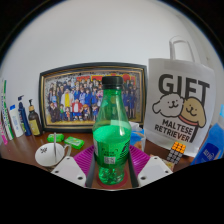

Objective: Pour water

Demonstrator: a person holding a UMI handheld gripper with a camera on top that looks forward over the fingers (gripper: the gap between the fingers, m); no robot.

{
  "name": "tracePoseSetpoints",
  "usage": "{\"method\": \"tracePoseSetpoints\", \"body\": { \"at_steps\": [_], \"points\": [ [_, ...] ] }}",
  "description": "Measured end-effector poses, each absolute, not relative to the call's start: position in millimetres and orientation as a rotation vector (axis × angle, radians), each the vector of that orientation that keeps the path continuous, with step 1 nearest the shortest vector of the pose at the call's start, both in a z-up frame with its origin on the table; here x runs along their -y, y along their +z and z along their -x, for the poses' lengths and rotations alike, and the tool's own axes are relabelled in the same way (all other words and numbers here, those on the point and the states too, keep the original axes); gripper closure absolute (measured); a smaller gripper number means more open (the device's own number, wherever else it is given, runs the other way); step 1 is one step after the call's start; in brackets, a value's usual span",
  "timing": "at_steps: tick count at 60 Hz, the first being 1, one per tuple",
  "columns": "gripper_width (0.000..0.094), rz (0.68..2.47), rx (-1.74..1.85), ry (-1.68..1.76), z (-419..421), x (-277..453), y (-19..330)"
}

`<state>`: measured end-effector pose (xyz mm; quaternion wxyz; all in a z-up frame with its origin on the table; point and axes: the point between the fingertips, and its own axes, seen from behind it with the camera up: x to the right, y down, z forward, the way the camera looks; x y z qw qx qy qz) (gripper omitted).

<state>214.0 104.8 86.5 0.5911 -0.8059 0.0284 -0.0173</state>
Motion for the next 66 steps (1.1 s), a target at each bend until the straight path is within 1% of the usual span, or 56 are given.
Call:
{"method": "tracePoseSetpoints", "body": {
  "at_steps": [2,3,5,7,10,13,17,24,35,44,53,66],
  "points": [
    [0.0386,1.89,-0.072,-0.035,-215.0,-104.8,83.2],
    [0.0357,1.904,-0.077,-0.031,-215.4,-103.6,81.0],
    [0.0233,1.936,-0.091,-0.023,-216.0,-100.4,76.1],
    [0.0065,1.967,-0.107,-0.016,-215.9,-96.3,72.0],
    [0.0096,1.997,-0.128,-0.012,-215.5,-87.5,72.3],
    [0.0078,2.011,-0.145,-0.022,-215.2,-75.9,78.8],
    [0.008,2.029,-0.161,-0.042,-211.6,-55.9,91.1],
    [0.0082,2.076,-0.174,-0.042,-186.1,-6.7,120.4],
    [0.0084,2.168,-0.153,-0.047,-137.2,94.1,170.5],
    [0.0083,2.194,-0.107,-0.067,-102.4,160.8,199.3],
    [0.0081,2.191,-0.104,-0.059,-85.9,200.3,213.9],
    [0.008,2.181,-0.056,-0.119,-91.6,218.6,218.6]
  ]
}}
